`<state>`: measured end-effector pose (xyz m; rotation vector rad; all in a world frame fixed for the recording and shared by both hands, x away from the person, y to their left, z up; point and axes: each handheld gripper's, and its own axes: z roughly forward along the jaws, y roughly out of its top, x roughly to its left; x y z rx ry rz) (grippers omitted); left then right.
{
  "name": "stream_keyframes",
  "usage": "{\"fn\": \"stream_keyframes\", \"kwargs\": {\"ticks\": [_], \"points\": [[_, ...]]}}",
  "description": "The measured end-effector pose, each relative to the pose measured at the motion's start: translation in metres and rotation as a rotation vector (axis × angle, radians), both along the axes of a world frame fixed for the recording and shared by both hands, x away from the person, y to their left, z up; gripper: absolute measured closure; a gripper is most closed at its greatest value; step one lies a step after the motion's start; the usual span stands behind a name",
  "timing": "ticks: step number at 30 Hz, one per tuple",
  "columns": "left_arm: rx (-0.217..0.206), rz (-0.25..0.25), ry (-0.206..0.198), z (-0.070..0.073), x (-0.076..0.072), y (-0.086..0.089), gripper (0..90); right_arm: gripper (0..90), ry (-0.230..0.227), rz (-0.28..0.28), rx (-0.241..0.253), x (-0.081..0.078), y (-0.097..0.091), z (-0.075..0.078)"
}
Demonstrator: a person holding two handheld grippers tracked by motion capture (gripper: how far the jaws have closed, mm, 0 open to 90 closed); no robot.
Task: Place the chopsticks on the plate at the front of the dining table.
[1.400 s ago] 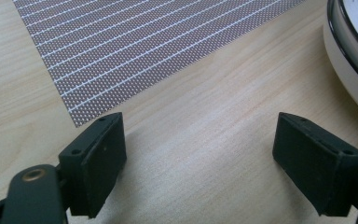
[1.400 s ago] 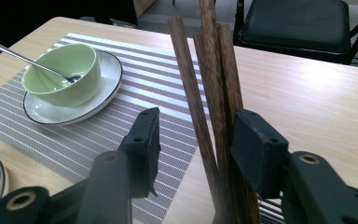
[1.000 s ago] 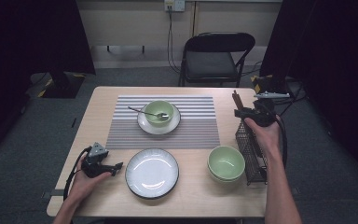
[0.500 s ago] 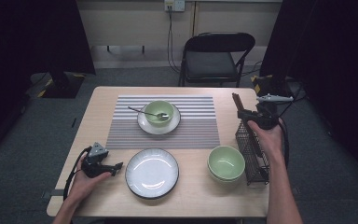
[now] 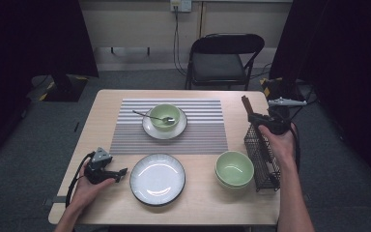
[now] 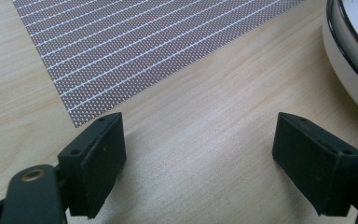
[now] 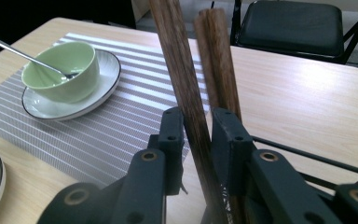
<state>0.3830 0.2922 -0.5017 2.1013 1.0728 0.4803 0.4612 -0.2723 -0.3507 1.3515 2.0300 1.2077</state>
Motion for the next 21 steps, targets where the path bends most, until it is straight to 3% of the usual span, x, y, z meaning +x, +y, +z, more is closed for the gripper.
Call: {"fn": "stream_keyframes", "kwargs": {"ticks": [8, 14, 18, 21], "points": [[0.001, 0.000, 0.000, 0.000, 0.000, 0.000, 16.8, 81.0, -0.031, 0.005, 0.019, 0.002, 0.000, 0.011], [0.005, -0.003, 0.001, 0.000, 0.000, 0.000, 16.8, 86.2, -0.017, 0.005, 0.015, 0.002, -0.001, 0.005], [0.000, 0.000, -0.001, 0.000, 0.000, 0.000, 16.8, 77.7, -0.015, 0.001, 0.013, 0.003, -0.001, 0.003], [0.001, -0.002, 0.000, 0.000, 0.000, 0.000, 16.8, 76.3, -0.006, -0.005, 0.004, 0.004, 0.000, 0.000]]}}
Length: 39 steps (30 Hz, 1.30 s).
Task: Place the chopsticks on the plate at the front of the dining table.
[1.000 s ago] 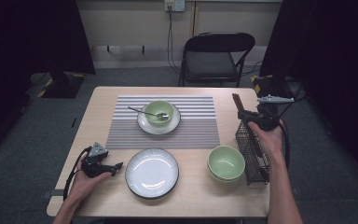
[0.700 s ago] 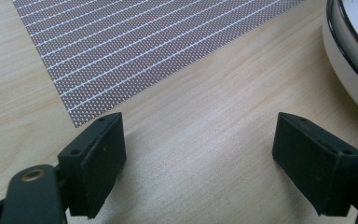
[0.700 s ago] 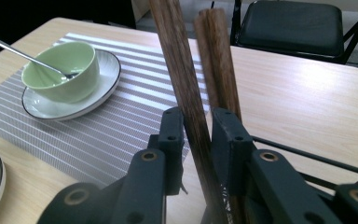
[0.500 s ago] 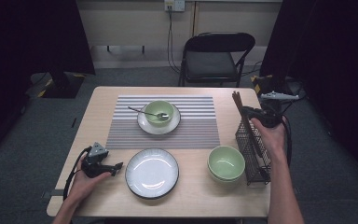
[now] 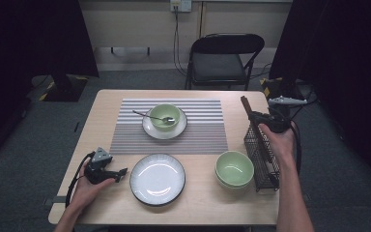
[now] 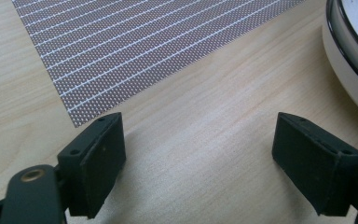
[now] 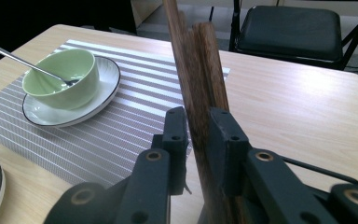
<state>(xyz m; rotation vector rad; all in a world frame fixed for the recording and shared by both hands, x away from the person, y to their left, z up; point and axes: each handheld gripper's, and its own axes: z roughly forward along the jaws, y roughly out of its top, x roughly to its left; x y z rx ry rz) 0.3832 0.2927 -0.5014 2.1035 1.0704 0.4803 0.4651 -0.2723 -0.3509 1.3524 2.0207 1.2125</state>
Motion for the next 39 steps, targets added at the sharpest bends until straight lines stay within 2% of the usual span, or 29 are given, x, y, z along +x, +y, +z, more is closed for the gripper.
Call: {"fn": "stream_keyframes", "kwargs": {"ticks": [6, 14, 17, 20, 23, 32, 39], "points": [[0.000, -0.001, 0.003, 0.000, 0.000, 0.000, 16.7, 76.3, 0.009, -0.016, -0.018, 0.003, 0.004, -0.006], [-0.004, 0.002, 0.003, 0.000, 0.000, 0.000, 16.8, 77.8, 0.006, -0.033, -0.090, 0.002, 0.009, -0.008], [-0.001, 0.000, 0.003, 0.000, 0.000, 0.000, 16.8, 82.5, -0.001, -0.029, -0.091, 0.002, 0.008, -0.006], [-0.005, 0.003, 0.002, 0.000, 0.000, 0.000, 16.8, 82.8, -0.006, -0.029, -0.093, 0.000, 0.007, -0.005], [-0.004, 0.003, 0.002, 0.000, 0.000, 0.000, 16.7, 83.2, -0.015, -0.033, -0.085, 0.000, 0.006, -0.004], [-0.004, 0.002, 0.002, 0.000, 0.000, 0.000, 16.7, 85.4, -0.052, -0.034, -0.002, 0.000, -0.002, 0.005], [-0.004, 0.003, 0.002, 0.000, 0.000, 0.000, 16.7, 85.5, -0.080, -0.027, 0.014, 0.001, -0.002, 0.012]]}}
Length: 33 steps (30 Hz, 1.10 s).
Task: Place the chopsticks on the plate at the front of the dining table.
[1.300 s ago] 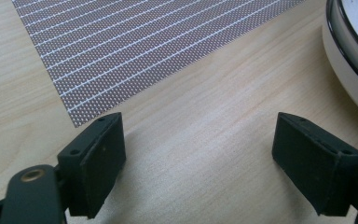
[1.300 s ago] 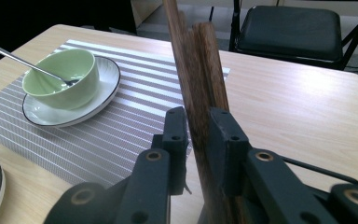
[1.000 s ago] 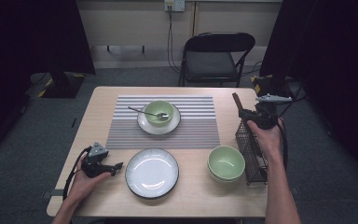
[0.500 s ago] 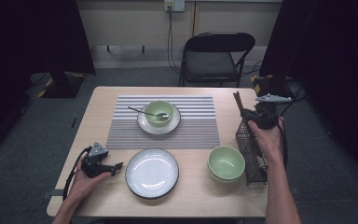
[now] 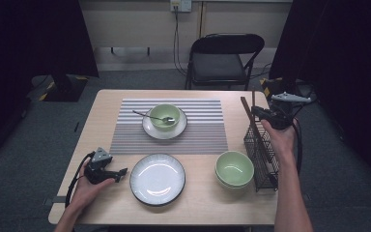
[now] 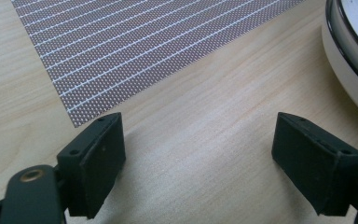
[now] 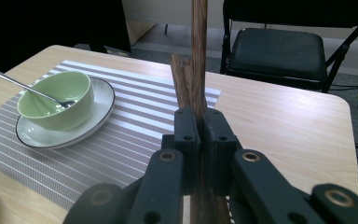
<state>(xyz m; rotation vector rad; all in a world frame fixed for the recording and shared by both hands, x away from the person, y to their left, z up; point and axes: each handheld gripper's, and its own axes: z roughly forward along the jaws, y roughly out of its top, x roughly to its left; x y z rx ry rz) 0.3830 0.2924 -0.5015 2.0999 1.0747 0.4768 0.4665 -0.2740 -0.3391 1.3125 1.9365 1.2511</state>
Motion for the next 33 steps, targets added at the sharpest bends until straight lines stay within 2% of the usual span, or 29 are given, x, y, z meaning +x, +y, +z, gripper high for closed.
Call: {"fn": "stream_keyframes", "kwargs": {"ticks": [7, 12, 23, 33], "points": [[0.000, 0.000, 0.000, 0.000, 0.000, 0.000, 16.8, 85.5, -0.021, 0.005, 0.039, 0.000, -0.004, 0.003], [0.004, -0.003, 0.001, 0.000, 0.000, 0.000, 16.7, 85.5, -0.041, 0.010, 0.055, -0.001, -0.007, 0.011], [0.001, 0.001, -0.002, 0.000, 0.000, 0.000, 16.9, 85.6, -0.074, 0.015, 0.055, 0.000, -0.003, 0.024], [0.004, 0.009, -0.004, 0.000, -0.001, 0.000, 17.3, 85.6, -0.116, 0.025, 0.044, -0.002, -0.002, 0.045]]}}
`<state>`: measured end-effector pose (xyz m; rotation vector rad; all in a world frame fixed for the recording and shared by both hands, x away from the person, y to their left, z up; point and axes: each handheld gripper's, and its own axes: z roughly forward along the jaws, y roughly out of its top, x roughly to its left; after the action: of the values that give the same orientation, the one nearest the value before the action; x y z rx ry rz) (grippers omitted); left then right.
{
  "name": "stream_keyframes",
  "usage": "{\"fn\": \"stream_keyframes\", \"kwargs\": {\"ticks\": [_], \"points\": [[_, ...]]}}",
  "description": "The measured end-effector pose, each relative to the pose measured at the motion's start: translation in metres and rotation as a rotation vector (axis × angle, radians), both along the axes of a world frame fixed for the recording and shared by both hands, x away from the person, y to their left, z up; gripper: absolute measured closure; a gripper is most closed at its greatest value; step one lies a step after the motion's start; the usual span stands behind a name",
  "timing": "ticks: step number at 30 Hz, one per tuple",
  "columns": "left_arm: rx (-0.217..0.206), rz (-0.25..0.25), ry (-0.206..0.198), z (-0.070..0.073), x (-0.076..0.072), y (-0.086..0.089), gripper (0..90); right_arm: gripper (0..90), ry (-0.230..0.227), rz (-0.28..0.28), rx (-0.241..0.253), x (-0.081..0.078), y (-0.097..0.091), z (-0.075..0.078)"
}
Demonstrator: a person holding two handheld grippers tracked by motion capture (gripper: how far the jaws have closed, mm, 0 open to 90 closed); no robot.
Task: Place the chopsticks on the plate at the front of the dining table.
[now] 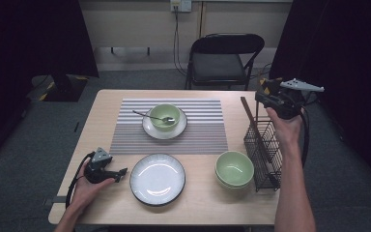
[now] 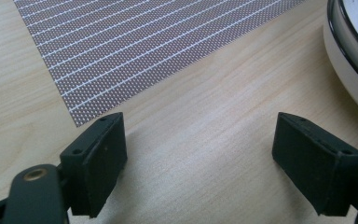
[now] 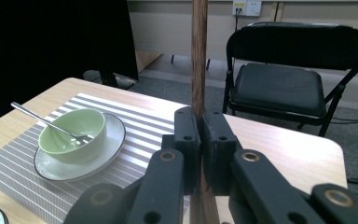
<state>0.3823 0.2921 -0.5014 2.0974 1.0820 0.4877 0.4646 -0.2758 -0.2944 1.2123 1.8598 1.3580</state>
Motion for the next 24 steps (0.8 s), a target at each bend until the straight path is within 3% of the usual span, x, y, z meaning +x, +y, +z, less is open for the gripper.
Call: {"fn": "stream_keyframes", "kwargs": {"ticks": [2, 3, 6, 9, 20, 24], "points": [[0.000, 0.001, 0.001, 0.000, 0.000, 0.000, 17.7, 85.6, -0.009, 0.002, 0.007, 0.000, 0.000, 0.003], [-0.019, 0.018, 0.003, 0.000, 0.000, -0.001, 18.9, 85.6, -0.010, 0.004, 0.007, 0.000, 0.001, 0.004], [0.014, -0.014, 0.008, 0.002, -0.002, -0.004, 22.2, 85.6, -0.018, 0.005, 0.010, 0.000, 0.004, 0.007], [0.016, -0.021, 0.012, 0.003, -0.002, -0.006, 22.7, 85.6, -0.025, 0.009, 0.002, 0.001, 0.007, 0.010], [-0.037, -0.007, 0.048, 0.014, 0.000, -0.002, 26.0, 85.6, -0.064, 0.018, -0.046, -0.002, 0.023, 0.029], [-0.047, -0.006, 0.032, 0.019, -0.001, -0.005, 26.3, 85.5, -0.071, 0.033, -0.039, -0.003, 0.029, 0.033]]}}
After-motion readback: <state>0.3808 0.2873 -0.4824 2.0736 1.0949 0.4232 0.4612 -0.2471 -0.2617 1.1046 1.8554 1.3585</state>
